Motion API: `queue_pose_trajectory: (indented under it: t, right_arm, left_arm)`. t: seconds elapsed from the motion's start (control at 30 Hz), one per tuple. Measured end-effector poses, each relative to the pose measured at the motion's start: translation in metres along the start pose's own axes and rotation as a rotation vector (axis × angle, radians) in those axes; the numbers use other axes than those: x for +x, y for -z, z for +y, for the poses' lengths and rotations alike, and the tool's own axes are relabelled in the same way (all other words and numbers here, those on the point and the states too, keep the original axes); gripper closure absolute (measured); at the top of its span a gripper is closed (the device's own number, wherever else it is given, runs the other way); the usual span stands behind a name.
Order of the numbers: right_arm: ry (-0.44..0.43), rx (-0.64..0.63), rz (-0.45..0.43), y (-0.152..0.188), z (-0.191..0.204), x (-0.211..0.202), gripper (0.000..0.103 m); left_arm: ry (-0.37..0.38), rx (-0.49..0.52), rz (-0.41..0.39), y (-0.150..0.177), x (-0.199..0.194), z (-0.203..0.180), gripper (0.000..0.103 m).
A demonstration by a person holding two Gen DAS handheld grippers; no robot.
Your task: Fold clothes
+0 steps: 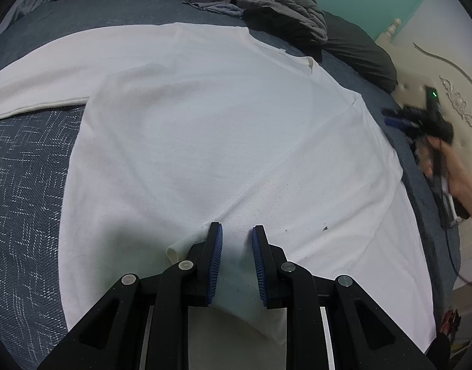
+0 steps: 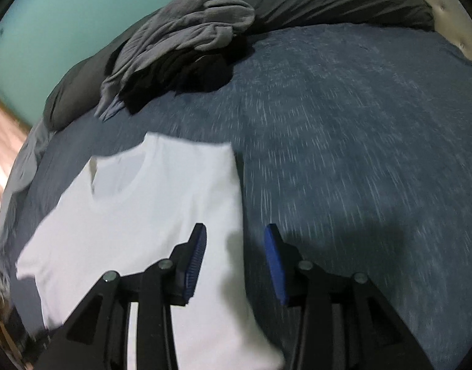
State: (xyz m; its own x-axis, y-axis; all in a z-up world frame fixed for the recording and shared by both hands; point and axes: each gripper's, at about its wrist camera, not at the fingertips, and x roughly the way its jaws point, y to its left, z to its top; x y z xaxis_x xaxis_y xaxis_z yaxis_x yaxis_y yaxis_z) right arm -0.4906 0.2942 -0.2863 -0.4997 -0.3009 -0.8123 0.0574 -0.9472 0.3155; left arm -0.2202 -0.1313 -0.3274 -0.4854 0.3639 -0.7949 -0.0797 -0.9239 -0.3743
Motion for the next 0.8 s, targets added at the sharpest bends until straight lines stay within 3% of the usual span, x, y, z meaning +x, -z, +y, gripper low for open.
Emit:
queue_pose_trajectory:
  t: [0.23, 0.37, 0.4, 0.43, 0.47, 0.6, 0.8]
  right_arm:
    - [0.015, 0.041, 0.011, -0.040, 0.006, 0.035, 0.064]
    - [0.042, 0.030, 0.059, -0.054, 0.012, 0.059, 0.064]
    - [0.040, 0.031, 0.065, -0.056, 0.013, 0.063, 0.073]
    - [0.041, 0.030, 0.069, -0.057, 0.013, 0.066, 0.096]
    - [0.047, 0.017, 0.069, -0.059, 0.015, 0.068, 0.099]
    - [0.062, -0.136, 0.018, -0.070, 0.038, 0.062, 0.100]
    - [0.148, -0.227, 0.063, -0.080, 0.046, 0.074, 0.100]
  left_arm:
    - [0.000, 0.005, 0.003, 0.000, 0.001, 0.000, 0.082]
    - [0.000, 0.008, 0.005, 0.000, 0.002, 0.000, 0.082]
    - [-0.001, 0.010, 0.005, 0.000, 0.002, 0.000, 0.082]
    - [-0.003, 0.012, 0.005, 0.000, 0.002, -0.001, 0.082]
    - [-0.004, 0.013, 0.005, 0.001, 0.002, -0.001, 0.082]
    - [-0.010, 0.017, 0.004, 0.003, 0.000, -0.001, 0.082]
    - [-0.010, 0.019, 0.003, 0.004, -0.001, -0.002, 0.082]
